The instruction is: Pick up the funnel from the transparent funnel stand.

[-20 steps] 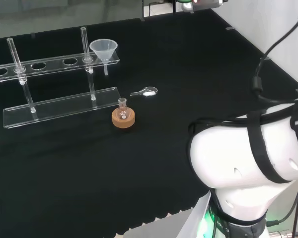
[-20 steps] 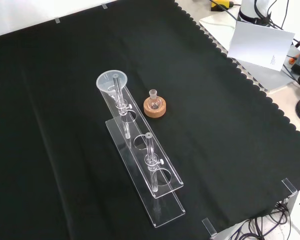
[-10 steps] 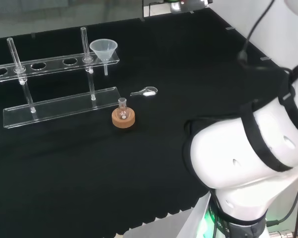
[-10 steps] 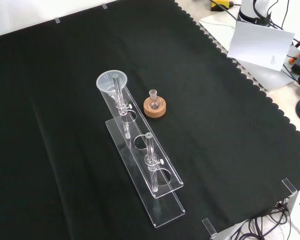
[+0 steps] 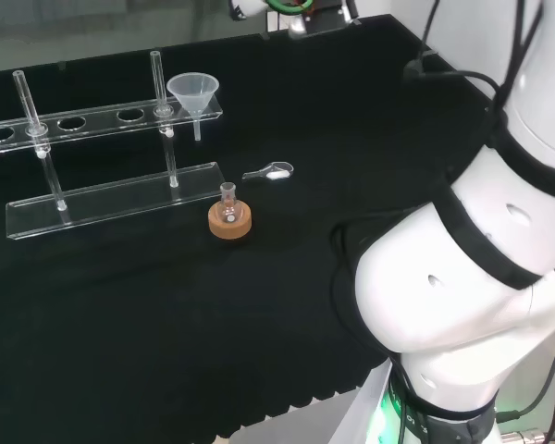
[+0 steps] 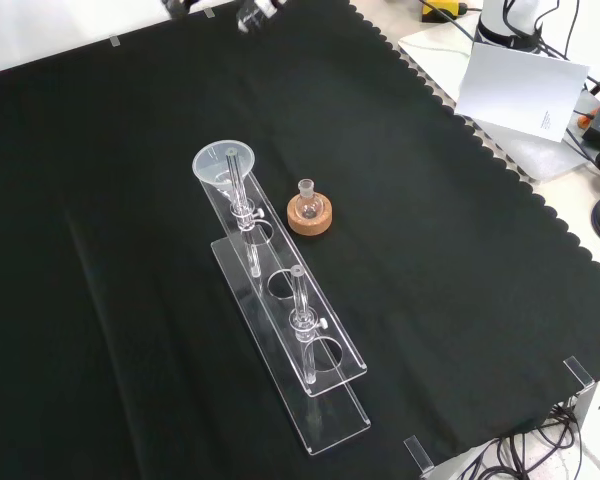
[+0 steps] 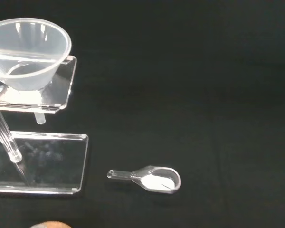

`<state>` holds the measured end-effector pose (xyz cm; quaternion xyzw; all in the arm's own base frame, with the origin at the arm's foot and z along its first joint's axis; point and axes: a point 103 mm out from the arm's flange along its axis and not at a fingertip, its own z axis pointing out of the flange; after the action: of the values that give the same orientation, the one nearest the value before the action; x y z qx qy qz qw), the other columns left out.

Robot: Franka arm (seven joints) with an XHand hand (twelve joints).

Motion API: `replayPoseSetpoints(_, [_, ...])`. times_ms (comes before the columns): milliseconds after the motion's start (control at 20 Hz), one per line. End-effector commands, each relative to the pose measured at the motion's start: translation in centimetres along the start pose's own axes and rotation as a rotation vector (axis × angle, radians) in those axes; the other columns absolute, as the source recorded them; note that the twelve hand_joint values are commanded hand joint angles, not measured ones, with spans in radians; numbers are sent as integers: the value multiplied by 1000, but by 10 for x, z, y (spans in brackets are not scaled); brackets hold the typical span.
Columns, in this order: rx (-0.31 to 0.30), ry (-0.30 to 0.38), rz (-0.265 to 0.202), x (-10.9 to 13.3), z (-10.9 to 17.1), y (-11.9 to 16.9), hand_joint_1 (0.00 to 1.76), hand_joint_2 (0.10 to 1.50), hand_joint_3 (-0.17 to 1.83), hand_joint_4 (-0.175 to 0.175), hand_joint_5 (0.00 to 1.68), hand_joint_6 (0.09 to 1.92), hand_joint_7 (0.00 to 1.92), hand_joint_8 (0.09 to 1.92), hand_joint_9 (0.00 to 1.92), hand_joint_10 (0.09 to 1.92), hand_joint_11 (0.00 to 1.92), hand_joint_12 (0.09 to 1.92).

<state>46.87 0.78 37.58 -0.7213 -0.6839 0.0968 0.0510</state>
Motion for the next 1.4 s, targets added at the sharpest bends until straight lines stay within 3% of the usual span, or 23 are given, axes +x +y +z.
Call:
replayPoseSetpoints(50, [18, 0, -89, 31, 9, 38, 245, 1089, 269, -23, 261, 87, 135, 626, 342, 715, 182, 1402])
replayPoseSetpoints(400, [103, -4, -141, 53, 18, 64, 446, 894, 207, -1, 242, 87, 135, 673, 369, 714, 247, 1447])
replayPoseSetpoints(650, [177, -1, -147, 63, 35, 81, 506, 810, 235, 7, 128, 87, 29, 695, 259, 770, 234, 1497])
replayPoseSetpoints(900, [237, 1, -143, 70, 49, 94, 540, 747, 274, 1, 61, 87, 0, 606, 183, 824, 240, 1520])
replayPoseSetpoints(1400, [282, -36, -161, 82, 58, 101, 632, 684, 312, 11, 51, 87, 0, 456, 125, 882, 328, 1528])
